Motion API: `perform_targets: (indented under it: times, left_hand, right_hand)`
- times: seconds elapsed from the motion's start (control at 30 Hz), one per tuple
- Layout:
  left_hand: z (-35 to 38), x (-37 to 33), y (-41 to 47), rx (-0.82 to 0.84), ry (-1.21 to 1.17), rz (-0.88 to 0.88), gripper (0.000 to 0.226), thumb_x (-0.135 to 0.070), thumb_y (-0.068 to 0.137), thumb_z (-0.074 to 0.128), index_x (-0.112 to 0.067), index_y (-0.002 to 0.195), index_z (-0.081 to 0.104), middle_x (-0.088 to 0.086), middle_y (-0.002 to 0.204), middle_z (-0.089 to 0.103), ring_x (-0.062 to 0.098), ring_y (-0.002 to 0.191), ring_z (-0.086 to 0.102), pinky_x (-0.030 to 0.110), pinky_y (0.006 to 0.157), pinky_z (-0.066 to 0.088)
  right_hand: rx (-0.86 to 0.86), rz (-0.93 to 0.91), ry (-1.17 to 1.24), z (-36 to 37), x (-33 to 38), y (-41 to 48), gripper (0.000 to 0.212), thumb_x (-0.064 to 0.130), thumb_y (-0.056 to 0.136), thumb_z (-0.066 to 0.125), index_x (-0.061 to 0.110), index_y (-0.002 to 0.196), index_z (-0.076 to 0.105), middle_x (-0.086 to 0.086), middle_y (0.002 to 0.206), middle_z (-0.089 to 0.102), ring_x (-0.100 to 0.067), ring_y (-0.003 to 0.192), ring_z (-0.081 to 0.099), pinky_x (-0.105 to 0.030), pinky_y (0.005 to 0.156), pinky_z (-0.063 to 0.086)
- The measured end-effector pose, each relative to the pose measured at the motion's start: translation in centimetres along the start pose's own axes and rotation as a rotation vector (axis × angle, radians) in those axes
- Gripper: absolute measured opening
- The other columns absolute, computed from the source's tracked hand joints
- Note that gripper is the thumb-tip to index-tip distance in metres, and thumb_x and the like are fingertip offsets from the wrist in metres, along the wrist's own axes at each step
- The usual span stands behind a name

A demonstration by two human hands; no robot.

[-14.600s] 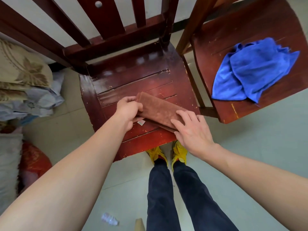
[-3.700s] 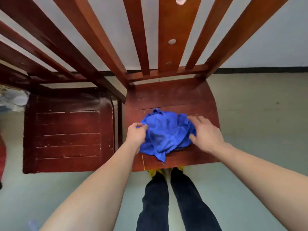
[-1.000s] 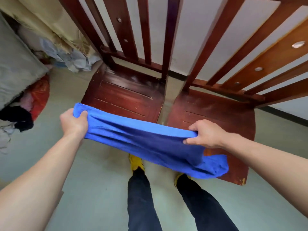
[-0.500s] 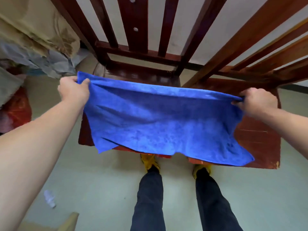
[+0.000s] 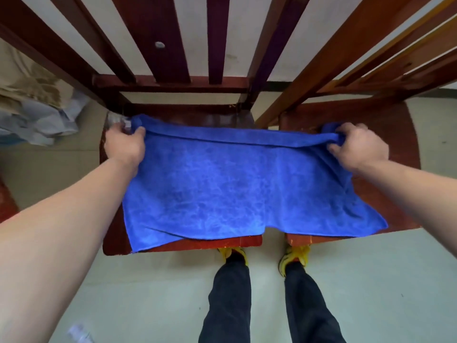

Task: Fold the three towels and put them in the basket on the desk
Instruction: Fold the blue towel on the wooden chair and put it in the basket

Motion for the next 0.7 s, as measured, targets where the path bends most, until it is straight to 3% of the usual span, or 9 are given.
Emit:
perform_targets:
  times: [0.07,0.13,0.2,0.27,0.33,0.47,0.53,0.7]
  left_hand:
    - [-0.4,-0.1,-2.3,-0.092,0.093,0.092,0.049,-0.038,0.077,0.064,-0.012,0.118,0.057,0.013,0.111,0.066,0.033,0.103,0.062,0.037,0.092,0.049]
    - [-0.2,0.8,-5.5,-0.063,0.158,0.152,0.033,-0.024,0.084,0.063,-0.009,0.113,0.058,0.013,0.101,0.065,0.033,0.101,0.06,0.035,0.088,0.043]
    - [1.4,3.3,-8.9,0.114,0.25,0.162,0.019,-0.018,0.086,0.062,-0.009,0.103,0.063,0.008,0.086,0.063,0.033,0.095,0.061,0.034,0.081,0.045]
    - [2.9,6.4,-11.5,0.299,0.379,0.163,0.014,-0.016,0.085,0.061,-0.012,0.097,0.067,0.01,0.085,0.067,0.033,0.095,0.063,0.035,0.079,0.047]
    - [3.8,9.3,-13.0,0.384,0.473,0.169,0.016,-0.017,0.083,0.06,-0.016,0.098,0.066,0.012,0.088,0.07,0.033,0.094,0.063,0.036,0.078,0.048]
    - [3.2,13.1,-14.0,0.316,0.567,0.273,0.019,-0.014,0.082,0.057,-0.016,0.1,0.061,0.009,0.091,0.064,0.031,0.094,0.058,0.037,0.075,0.044]
    - [2.6,14.5,-14.2,0.317,0.637,0.309,0.018,-0.014,0.084,0.056,-0.016,0.102,0.058,0.007,0.096,0.061,0.029,0.097,0.054,0.036,0.075,0.04]
    - [1.2,16.3,-14.0,0.373,0.668,0.268,0.016,-0.016,0.087,0.054,-0.018,0.102,0.055,0.004,0.102,0.056,0.026,0.103,0.049,0.034,0.076,0.038]
  right_hand:
    - [-0.096,-0.108,-0.018,0.3,0.7,-2.0,0.049,0.028,0.082,0.065,0.019,0.128,0.05,-0.016,0.129,0.046,-0.04,0.114,0.046,-0.048,0.078,0.047]
    - [-0.146,-0.265,-0.027,0.9,2.7,-4.5,0.051,0.022,0.077,0.067,0.016,0.126,0.052,-0.015,0.128,0.048,-0.04,0.11,0.047,-0.047,0.073,0.049]
    - [-0.083,-0.398,-0.008,2.3,5.8,-6.9,0.046,0.02,0.079,0.065,0.015,0.124,0.056,-0.012,0.121,0.054,-0.038,0.108,0.049,-0.044,0.07,0.052]
    - [0.084,-0.496,0.003,4.1,9.7,-8.7,0.043,0.023,0.087,0.058,0.019,0.129,0.054,-0.006,0.123,0.053,-0.031,0.113,0.047,-0.04,0.071,0.049]
    - [0.228,-0.587,-0.006,5.8,13.7,-9.6,0.044,0.025,0.092,0.051,0.024,0.135,0.047,-0.002,0.136,0.045,-0.027,0.122,0.042,-0.039,0.077,0.046]
    - [0.304,-0.783,-0.201,7.9,19.5,-7.5,0.06,0.028,0.091,0.052,0.028,0.147,0.031,-0.004,0.161,0.01,-0.023,0.145,0.015,-0.043,0.103,0.037]
    - [0.263,-0.768,-0.254,7.5,20.5,-4.5,0.066,0.029,0.089,0.055,0.029,0.149,0.028,-0.004,0.162,0.007,-0.024,0.146,0.01,-0.046,0.106,0.034]
    - [0.228,-0.508,-0.149,4.6,20.7,-0.2,0.076,0.03,0.086,0.059,0.027,0.151,0.02,-0.006,0.162,0.005,-0.032,0.145,0.015,-0.05,0.108,0.033]
Point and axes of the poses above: each hand's wrist, its own y-axis towards the middle knuckle, its own z-axis out of the palm, x = y × z, the point moved 5 cm from there along y, towards the middle knuckle
